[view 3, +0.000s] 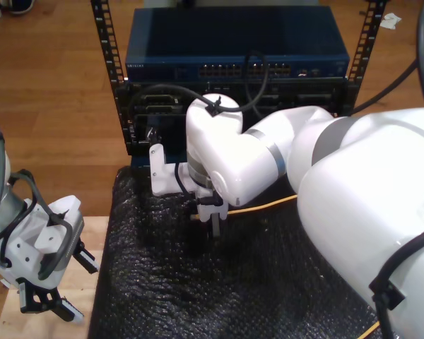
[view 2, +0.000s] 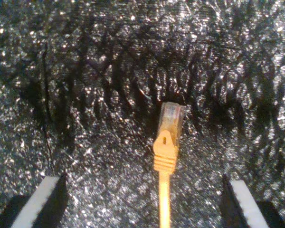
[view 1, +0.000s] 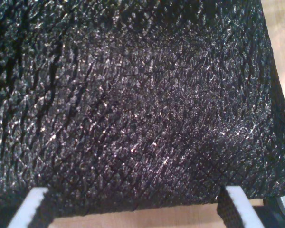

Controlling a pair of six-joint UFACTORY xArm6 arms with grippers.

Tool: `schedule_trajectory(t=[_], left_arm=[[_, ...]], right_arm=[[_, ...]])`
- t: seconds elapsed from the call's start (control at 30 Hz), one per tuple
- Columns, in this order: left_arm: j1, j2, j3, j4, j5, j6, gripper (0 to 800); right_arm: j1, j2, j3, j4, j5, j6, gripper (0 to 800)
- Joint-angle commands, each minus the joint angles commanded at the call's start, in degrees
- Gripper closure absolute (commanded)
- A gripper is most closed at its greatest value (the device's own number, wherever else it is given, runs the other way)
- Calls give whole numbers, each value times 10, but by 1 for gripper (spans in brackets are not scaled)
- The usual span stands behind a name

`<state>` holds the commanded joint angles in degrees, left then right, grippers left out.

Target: Grab the cable and plug it in

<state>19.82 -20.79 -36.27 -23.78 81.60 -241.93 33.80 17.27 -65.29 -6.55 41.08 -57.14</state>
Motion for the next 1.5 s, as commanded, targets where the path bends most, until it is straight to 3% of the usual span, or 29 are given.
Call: schedule_trajectory(t=[0.23,0.53,1.1,1.5], left_arm=[[-1,0,1,0,0,0,1],[-1,0,1,0,0,0,1],[-1,0,1,0,0,0,1],[0,0,1,0,0,0,1]], right_arm=[[0,3,5,-5,-23,0,226],[0,4,3,-7,-27,-1,327],[-4,13,1,-11,-28,1,351],[-4,13,3,-12,-35,3,438]])
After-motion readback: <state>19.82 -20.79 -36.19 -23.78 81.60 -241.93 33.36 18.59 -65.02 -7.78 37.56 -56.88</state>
